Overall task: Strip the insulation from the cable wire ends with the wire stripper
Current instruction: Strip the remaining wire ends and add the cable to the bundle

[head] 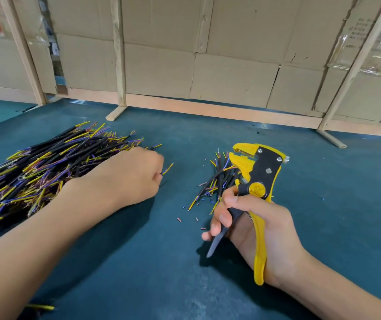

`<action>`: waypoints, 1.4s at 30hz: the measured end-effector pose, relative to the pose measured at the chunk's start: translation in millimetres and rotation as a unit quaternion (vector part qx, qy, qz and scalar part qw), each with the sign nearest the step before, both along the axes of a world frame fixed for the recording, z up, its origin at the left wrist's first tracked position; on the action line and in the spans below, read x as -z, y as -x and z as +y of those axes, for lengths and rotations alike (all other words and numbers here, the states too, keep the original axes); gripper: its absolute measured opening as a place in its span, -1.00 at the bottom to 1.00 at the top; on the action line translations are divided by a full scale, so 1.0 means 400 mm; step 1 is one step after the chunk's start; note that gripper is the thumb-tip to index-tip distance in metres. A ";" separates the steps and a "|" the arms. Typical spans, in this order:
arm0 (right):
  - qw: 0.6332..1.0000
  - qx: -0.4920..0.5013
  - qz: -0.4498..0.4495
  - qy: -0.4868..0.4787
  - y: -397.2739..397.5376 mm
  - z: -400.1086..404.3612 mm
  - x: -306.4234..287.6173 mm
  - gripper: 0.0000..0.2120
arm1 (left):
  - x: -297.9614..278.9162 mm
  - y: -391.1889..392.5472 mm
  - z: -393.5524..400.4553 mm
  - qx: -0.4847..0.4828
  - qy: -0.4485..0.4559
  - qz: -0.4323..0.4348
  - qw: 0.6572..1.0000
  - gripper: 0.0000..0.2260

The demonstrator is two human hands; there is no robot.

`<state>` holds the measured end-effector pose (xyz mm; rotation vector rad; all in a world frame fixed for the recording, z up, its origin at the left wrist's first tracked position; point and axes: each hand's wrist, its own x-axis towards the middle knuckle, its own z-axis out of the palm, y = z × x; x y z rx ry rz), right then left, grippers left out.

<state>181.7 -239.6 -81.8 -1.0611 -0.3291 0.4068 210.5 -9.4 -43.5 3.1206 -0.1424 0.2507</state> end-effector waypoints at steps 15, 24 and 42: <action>0.999 0.012 -0.029 -0.011 0.011 -0.006 0.002 -0.92 | -0.062 0.102 -0.133 0.186 0.865 0.055 0.463 -0.75; 0.995 0.052 -0.072 -0.048 0.009 -0.007 0.000 -0.81 | -0.013 0.118 -0.183 0.222 0.878 0.118 0.408 -0.66; 0.999 -0.015 -0.045 -0.011 0.022 -0.007 -0.007 -0.89 | 0.012 0.100 -0.180 0.185 0.857 0.051 0.478 -0.64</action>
